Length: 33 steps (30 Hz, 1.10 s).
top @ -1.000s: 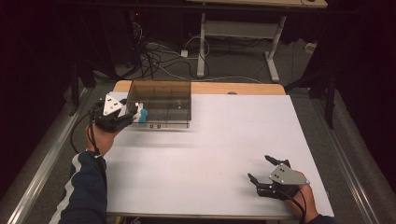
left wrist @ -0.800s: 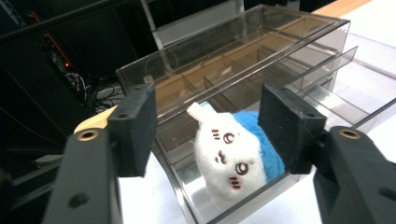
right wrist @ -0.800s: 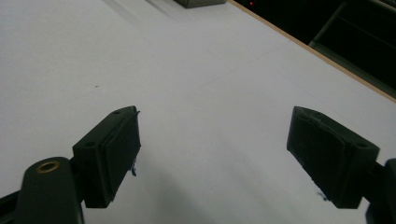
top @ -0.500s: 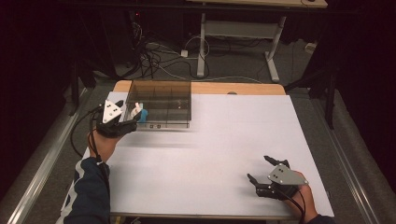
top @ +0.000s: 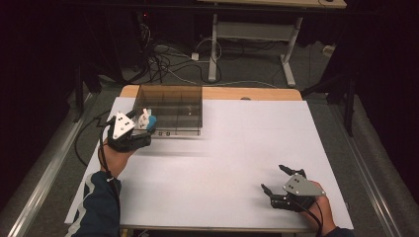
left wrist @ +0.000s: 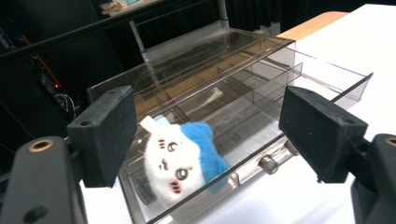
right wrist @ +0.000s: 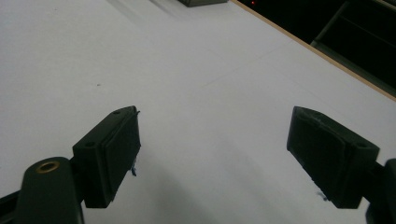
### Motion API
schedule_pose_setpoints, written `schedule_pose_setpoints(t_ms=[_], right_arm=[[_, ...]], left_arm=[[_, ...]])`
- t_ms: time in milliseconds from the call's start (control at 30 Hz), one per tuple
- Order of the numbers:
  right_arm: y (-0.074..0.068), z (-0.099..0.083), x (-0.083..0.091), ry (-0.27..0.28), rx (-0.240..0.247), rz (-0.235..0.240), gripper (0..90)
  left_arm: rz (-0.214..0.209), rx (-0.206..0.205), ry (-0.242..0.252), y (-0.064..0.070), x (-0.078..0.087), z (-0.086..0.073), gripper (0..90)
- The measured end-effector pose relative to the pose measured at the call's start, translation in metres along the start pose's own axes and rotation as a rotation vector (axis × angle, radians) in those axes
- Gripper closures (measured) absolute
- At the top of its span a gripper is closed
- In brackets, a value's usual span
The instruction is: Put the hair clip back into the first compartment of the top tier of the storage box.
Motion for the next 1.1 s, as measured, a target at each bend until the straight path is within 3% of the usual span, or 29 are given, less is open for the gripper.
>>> schedule_pose_setpoints(t_ms=[900,1100], right_arm=[[-0.005,0.006,0.003,0.020,0.006,0.004,17.1],[-0.005,0.007,0.003,0.022,0.005,0.001,16.8]], left_arm=[[-0.056,-0.034,0.074,0.036,0.011,0.017,18.8],[-0.067,-0.061,0.087,0.043,0.011,0.021,18.8]])
Point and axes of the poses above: each handheld gripper's, and its own axes: x roughly backward along the jaws, z roughly out of its top, y roughly to its right, the point moved 10 cm from there along -x, roughly forward along the jaws, and after that the axes turned 1 degree about y, right-handed, at the moved point
